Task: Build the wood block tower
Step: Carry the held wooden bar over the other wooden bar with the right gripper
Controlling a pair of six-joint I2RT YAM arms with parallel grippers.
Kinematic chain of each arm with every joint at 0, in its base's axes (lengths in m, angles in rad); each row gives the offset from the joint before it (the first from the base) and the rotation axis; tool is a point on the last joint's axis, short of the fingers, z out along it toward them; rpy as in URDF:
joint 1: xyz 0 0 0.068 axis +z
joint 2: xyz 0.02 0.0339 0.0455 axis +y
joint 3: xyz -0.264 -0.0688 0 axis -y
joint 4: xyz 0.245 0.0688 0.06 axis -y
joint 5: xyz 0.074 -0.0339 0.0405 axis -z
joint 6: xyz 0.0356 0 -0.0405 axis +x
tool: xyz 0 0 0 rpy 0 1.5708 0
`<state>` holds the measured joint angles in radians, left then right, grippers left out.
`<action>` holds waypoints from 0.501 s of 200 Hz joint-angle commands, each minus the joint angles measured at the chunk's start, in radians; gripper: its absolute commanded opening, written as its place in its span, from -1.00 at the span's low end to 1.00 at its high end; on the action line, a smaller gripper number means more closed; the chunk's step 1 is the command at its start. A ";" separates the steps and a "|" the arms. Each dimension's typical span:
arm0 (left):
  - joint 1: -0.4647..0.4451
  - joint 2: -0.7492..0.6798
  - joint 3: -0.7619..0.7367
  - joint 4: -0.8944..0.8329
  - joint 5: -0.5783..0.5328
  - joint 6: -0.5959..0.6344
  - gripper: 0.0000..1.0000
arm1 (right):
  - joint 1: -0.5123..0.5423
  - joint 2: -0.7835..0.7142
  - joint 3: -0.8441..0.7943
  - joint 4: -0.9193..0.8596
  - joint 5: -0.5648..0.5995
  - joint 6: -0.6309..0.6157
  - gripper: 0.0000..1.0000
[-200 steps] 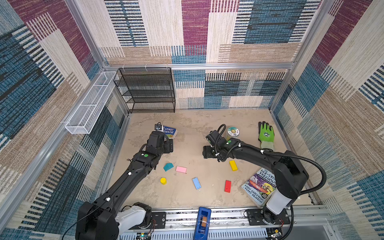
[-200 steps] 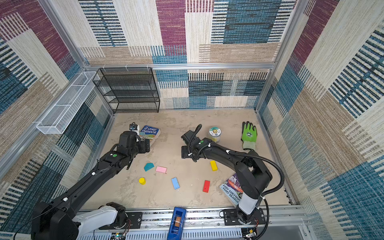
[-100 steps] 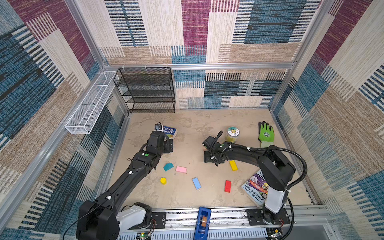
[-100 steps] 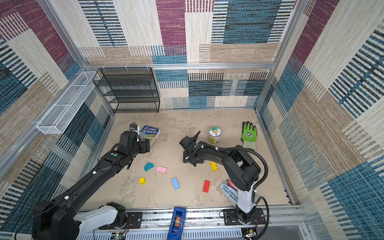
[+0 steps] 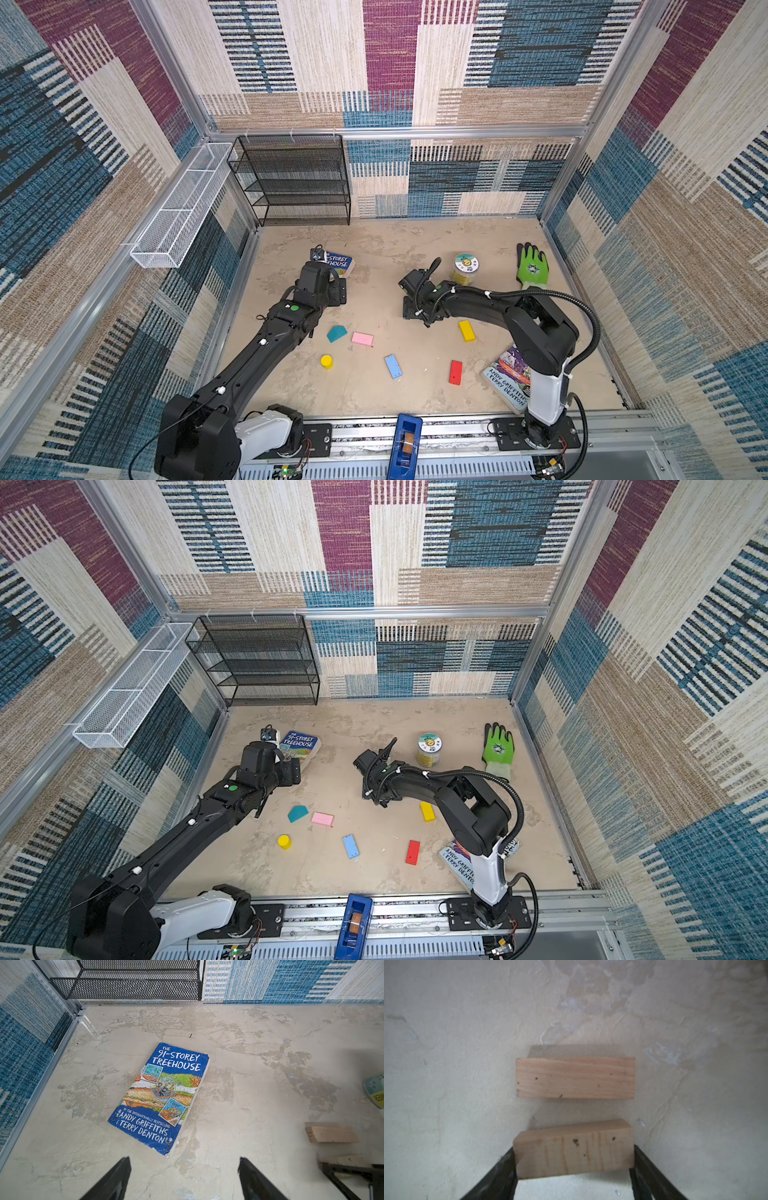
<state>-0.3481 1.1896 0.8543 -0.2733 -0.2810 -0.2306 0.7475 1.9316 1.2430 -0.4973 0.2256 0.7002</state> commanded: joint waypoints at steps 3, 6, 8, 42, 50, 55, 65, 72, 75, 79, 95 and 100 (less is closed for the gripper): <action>0.003 0.005 0.008 0.023 0.012 -0.007 0.72 | 0.000 0.019 0.007 -0.026 -0.024 0.031 0.23; 0.003 0.005 0.008 0.022 0.013 -0.007 0.72 | 0.000 0.021 0.007 -0.028 -0.022 0.031 0.24; 0.003 0.005 0.008 0.022 0.013 -0.006 0.72 | 0.000 0.022 0.009 -0.029 -0.022 0.031 0.24; 0.005 0.001 0.008 0.016 0.011 -0.007 0.72 | 0.000 0.036 0.019 -0.038 -0.018 0.039 0.28; 0.004 0.001 0.006 0.016 0.011 -0.007 0.72 | 0.001 0.038 0.020 -0.036 -0.019 0.042 0.28; 0.005 0.000 0.007 0.016 0.011 -0.007 0.72 | 0.001 0.038 0.021 -0.037 -0.017 0.045 0.28; 0.007 0.000 0.006 0.017 0.011 -0.009 0.72 | 0.002 0.040 0.022 -0.037 -0.016 0.048 0.29; 0.006 -0.001 0.006 0.018 0.013 -0.009 0.72 | 0.002 0.040 0.021 -0.039 -0.013 0.051 0.29; 0.007 -0.001 0.006 0.017 0.014 -0.009 0.72 | 0.003 0.042 0.022 -0.041 -0.011 0.052 0.30; 0.007 -0.002 0.006 0.016 0.015 -0.009 0.72 | 0.002 0.041 0.021 -0.041 -0.010 0.055 0.31; 0.008 -0.001 0.005 0.018 0.017 -0.009 0.72 | 0.003 0.046 0.022 -0.044 -0.008 0.055 0.37; 0.008 -0.001 0.006 0.018 0.017 -0.009 0.72 | 0.001 0.048 0.022 -0.045 -0.008 0.055 0.39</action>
<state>-0.3405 1.1942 0.8547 -0.2737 -0.2783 -0.2333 0.7506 1.9591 1.2697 -0.4938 0.2634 0.7208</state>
